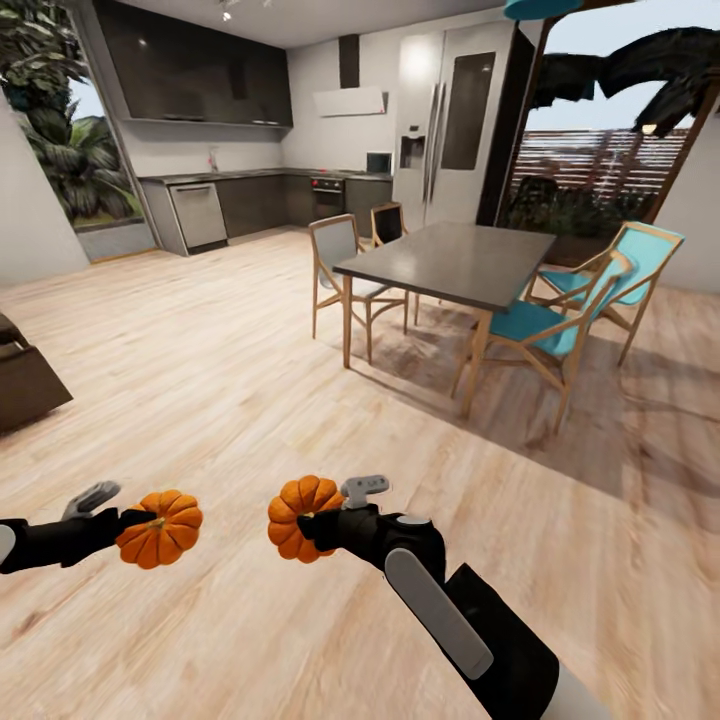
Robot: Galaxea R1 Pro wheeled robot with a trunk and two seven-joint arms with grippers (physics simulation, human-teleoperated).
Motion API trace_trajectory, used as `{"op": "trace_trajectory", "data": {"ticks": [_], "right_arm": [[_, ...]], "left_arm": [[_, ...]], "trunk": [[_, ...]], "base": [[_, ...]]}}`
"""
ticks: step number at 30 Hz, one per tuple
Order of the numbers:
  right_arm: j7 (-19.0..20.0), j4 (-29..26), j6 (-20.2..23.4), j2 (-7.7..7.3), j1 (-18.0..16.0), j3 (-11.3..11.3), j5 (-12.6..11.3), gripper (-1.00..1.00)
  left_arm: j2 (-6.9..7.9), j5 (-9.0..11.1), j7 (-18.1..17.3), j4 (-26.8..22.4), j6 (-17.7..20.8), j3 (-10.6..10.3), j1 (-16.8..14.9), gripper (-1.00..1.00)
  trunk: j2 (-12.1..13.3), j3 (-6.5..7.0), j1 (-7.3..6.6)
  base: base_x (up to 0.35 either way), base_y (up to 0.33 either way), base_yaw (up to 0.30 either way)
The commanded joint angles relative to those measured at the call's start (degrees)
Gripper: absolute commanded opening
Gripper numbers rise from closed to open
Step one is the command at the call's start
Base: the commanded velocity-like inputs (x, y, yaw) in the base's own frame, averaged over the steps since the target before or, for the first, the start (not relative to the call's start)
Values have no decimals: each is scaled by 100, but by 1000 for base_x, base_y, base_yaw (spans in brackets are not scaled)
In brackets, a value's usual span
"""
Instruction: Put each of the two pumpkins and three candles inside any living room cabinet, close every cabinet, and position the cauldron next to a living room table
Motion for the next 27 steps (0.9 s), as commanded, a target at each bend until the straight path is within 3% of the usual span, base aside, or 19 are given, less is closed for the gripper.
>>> {"op": "trace_trajectory", "data": {"ticks": [1,12,16,21,27], "right_arm": [[-59,-7,-1,2,-7,5,-57,-100],[-59,1,-1,4,-7,5,-57,-100],[-63,60,-1,7,-7,5,-50,-100],[-75,97,6,73,-7,5,-47,-100],[-76,156,7,122,-7,37,146,-100]], "left_arm": [[-2,2,-57,9,26,39,-4,-100],[-2,2,-57,82,26,114,-4,-100],[-2,0,-57,201,26,237,-4,-100],[-2,1,-57,223,26,284,-4,-100],[-2,2,-57,227,26,286,-4,-100]], "trunk": [[-2,-1,2],[-2,40,2],[-2,49,2],[-2,39,2],[-2,16,2]], "base": [[229,258,268],[253,207,268],[233,218,275],[221,226,281],[191,253,278]]}}
